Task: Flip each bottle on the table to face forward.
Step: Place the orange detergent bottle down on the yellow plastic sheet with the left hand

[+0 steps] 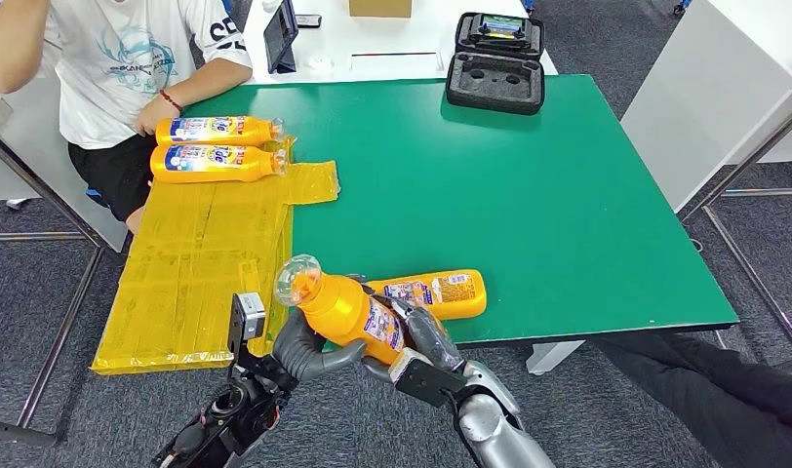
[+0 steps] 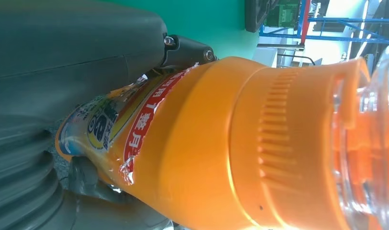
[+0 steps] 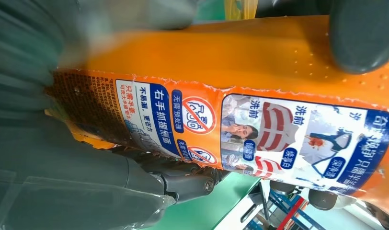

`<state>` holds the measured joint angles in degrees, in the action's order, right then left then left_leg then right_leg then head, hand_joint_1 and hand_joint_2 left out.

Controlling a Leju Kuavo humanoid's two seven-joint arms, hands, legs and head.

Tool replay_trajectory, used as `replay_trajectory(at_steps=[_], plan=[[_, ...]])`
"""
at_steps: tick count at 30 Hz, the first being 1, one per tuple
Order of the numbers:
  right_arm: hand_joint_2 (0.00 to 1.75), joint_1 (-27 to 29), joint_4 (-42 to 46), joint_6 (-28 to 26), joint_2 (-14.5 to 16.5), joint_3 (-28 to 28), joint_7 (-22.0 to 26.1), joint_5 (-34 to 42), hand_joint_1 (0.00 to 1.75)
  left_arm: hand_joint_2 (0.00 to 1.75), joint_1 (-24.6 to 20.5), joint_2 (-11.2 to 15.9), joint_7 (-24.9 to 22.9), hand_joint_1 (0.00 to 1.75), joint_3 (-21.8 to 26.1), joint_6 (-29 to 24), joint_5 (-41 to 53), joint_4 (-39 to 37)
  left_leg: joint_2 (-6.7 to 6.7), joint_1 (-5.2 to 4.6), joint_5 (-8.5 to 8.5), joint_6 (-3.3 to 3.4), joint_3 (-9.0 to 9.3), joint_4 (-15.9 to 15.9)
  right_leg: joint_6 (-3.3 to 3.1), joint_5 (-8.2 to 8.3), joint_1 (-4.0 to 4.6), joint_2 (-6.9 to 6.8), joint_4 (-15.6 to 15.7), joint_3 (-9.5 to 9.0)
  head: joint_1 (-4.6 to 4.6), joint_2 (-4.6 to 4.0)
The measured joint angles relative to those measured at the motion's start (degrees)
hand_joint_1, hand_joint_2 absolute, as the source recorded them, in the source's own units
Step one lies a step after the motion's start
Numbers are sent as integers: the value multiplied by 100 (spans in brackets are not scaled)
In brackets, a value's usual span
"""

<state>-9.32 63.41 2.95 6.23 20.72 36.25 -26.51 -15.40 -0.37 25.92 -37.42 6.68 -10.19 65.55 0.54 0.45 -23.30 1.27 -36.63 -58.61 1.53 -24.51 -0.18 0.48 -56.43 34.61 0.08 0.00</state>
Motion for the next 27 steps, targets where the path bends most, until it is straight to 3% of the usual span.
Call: replay_trajectory(at_steps=[1,2,4,5,6,8,27], plan=[[175,0,0,-1,0,1,0,0,159,175,0,-1,1,175,0,0,0,0,0,0,0,0,0,0,0,0,0,0,0,0,0,0],[175,-1,0,0,0,1,1,0,129,175,0,-1,0,175,0,2,-1,0,0,0,0,0,0,0,0,0,0,0,0,0,-1,0],[175,-3,-1,-1,0,2,-1,-2,42,175,0,-3,-1,175,0,7,-14,0,0,0,0,0,0,0,0,0,0,0,0,0,0,-1],[131,-4,-1,-5,0,4,-9,-5,14,175,-1,-6,-4,175,1,10,-28,0,0,0,0,0,0,0,0,0,0,0,0,0,-1,-1],[87,-5,-2,-22,0,9,-26,-8,0,175,-1,-8,-10,175,2,13,-54,0,0,0,0,0,0,0,0,0,0,0,0,0,-1,-1],[0,-8,-2,-93,0,17,-89,-10,0,175,-2,-11,-37,175,5,3,-104,1,0,0,0,0,0,0,0,0,0,0,0,0,-1,0],[0,-56,161,-396,66,19,-460,368,0,175,114,-49,-211,175,99,-876,-325,377,0,0,0,0,0,0,0,0,0,0,0,1,-1,0]])
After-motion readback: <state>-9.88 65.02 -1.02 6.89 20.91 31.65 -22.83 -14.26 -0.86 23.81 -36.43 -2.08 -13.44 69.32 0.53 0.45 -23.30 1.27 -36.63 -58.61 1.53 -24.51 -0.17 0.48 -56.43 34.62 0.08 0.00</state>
